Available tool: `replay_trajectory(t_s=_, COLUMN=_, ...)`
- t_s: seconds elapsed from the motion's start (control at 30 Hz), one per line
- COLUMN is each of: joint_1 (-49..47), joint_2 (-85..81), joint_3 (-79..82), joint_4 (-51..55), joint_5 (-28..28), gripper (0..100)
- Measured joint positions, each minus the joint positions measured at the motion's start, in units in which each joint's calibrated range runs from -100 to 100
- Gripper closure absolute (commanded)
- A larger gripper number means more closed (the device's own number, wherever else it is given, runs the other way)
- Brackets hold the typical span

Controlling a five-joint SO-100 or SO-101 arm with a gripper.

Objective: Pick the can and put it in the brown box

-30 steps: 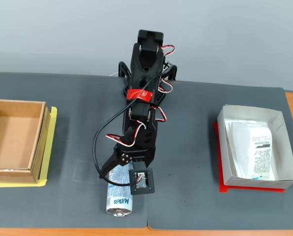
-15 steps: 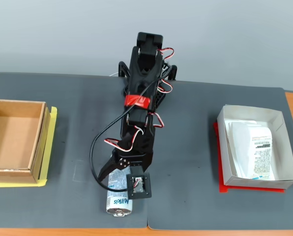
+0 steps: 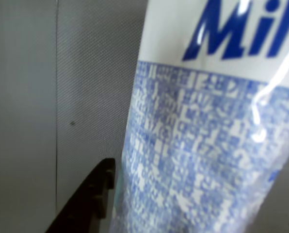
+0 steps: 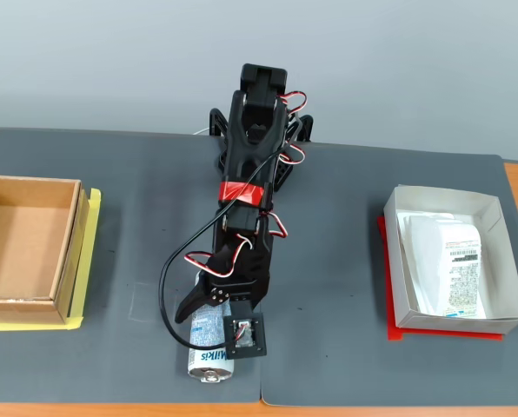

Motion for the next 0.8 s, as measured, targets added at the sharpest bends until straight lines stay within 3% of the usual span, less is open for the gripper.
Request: replay_trajectory(t_s=0.8, joint_1=0.7, joint_2=5.5, joint_3=-0.1, joint_4=-0.9, joint_5=0.0, gripper=62)
